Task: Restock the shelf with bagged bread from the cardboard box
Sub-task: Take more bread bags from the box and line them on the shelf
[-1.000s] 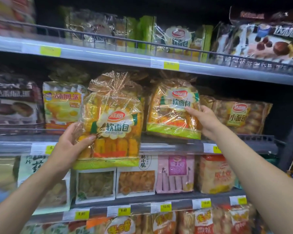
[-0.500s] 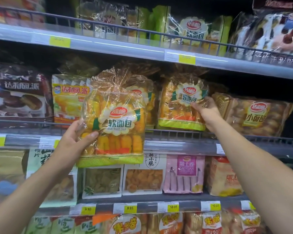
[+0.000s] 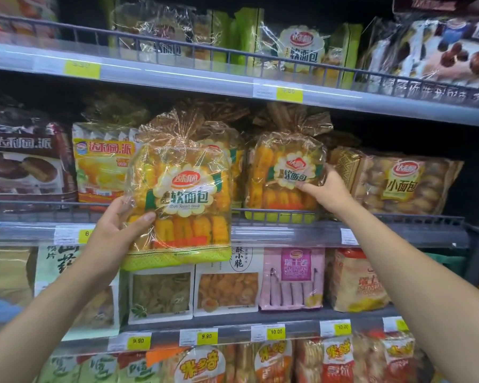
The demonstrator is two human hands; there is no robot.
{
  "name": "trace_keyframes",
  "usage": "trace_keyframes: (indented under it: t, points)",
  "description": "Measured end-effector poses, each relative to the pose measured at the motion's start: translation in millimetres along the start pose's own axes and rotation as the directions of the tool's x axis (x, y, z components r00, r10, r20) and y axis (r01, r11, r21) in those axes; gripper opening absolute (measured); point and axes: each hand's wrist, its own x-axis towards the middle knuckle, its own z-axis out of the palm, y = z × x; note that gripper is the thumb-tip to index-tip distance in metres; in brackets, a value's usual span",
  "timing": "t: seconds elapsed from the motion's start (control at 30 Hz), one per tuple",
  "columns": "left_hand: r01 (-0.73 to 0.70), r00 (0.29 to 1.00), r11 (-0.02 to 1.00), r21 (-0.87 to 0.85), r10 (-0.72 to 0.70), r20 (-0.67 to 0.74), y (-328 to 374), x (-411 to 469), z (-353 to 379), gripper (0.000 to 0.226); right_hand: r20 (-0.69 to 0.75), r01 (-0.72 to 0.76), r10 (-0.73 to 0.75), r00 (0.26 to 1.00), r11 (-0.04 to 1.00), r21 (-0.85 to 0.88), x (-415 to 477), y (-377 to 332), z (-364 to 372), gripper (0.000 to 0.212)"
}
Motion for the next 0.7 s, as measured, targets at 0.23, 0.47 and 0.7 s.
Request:
trace_keyframes:
  t: [0.23, 0.47, 0.7]
  points:
    - [-0.028, 1.000, 0.998, -0.053, 0.029, 0.007, 3, 3, 17, 0.033, -0.186, 0.058, -0.082, 0.979, 0.989, -0.133, -38, -2, 2, 0.094]
    - [0.006, 1.000, 0.985, -0.173, -0.004, 0.011, 10, 8, 21, 0.060, -0.302, 0.396, -0.401, 0.865, 0.915, -0.080, -82, -34, 26, 0.046]
    - [0.006, 1.000, 0.976, -0.219, -0.005, 0.004, 26, 34, 35, 0.093, 0.218, 0.485, -0.461, 0.860, 0.871, -0.074, -112, -76, 63, 0.062]
